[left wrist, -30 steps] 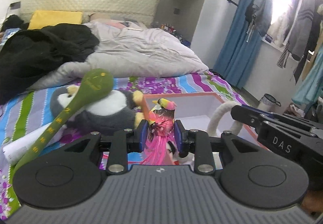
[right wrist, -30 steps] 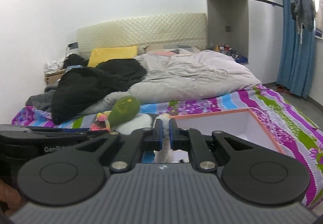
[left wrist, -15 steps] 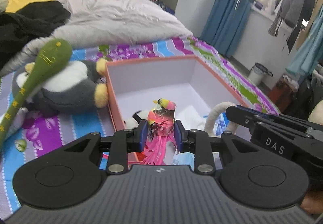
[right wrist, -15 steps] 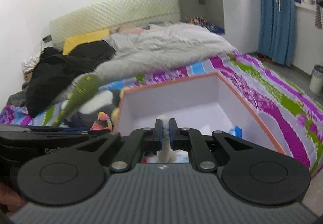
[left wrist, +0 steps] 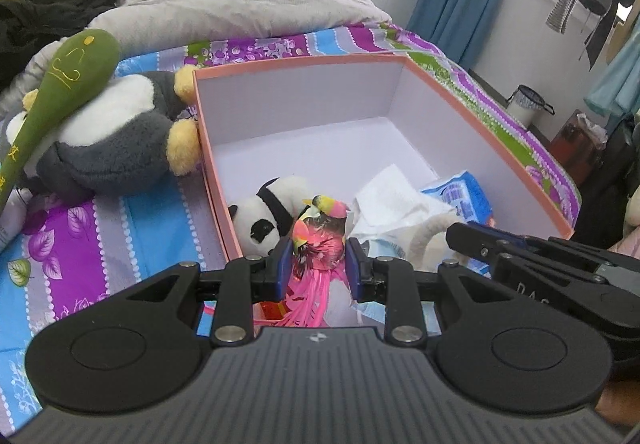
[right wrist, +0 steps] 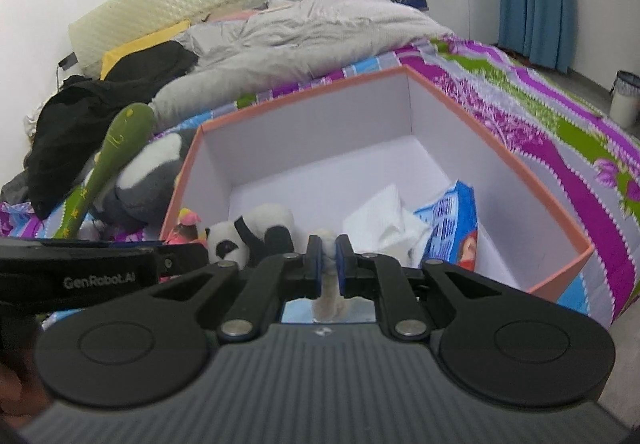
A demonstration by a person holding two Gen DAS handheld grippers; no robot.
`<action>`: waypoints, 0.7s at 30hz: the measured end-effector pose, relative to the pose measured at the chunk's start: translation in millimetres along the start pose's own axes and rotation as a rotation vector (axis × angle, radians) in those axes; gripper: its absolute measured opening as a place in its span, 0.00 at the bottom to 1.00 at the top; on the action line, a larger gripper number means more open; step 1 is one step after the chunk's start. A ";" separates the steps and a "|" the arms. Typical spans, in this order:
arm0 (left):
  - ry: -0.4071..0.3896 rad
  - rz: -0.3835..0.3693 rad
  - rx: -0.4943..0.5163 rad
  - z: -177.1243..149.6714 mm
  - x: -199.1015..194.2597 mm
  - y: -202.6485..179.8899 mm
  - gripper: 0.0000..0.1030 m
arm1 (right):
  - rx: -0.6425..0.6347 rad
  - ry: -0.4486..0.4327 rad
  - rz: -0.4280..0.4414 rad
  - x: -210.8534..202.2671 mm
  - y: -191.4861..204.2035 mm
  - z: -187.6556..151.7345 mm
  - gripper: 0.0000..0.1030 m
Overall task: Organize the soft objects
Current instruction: 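Open the left gripper over the box while the right gripper releases the rope ring into it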
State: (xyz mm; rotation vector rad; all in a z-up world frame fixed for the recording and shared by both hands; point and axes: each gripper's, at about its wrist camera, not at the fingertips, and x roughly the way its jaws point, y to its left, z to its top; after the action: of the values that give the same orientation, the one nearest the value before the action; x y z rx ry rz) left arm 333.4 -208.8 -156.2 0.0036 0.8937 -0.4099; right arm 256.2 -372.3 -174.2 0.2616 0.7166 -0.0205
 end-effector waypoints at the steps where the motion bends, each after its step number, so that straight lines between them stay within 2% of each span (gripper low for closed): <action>1: 0.007 0.011 0.007 -0.3 2.0 -0.4 0.40 | 0.008 0.009 -0.002 1.4 -0.3 -0.3 0.14; 3: 0.016 0.025 0.007 -0.2 5.0 1.0 0.51 | 0.006 0.020 0.000 2.5 1.0 -1.7 0.16; 6: 0.005 0.017 -0.004 1.4 -0.1 4.8 0.52 | 0.001 0.009 -0.007 -2.0 3.3 -1.4 0.23; 11: -0.026 0.012 0.000 11.3 -24.8 7.5 0.52 | 0.004 -0.034 0.004 -21.3 8.9 8.3 0.23; 21: -0.133 0.002 0.013 19.8 -103.2 18.7 0.52 | -0.022 -0.152 0.038 -82.5 41.4 30.1 0.23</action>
State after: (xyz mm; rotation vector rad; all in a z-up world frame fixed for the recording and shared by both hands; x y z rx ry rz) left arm 297.7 -159.3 -68.7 -0.0108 0.7596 -0.4090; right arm 217.8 -345.4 -89.1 0.2495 0.5598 0.0041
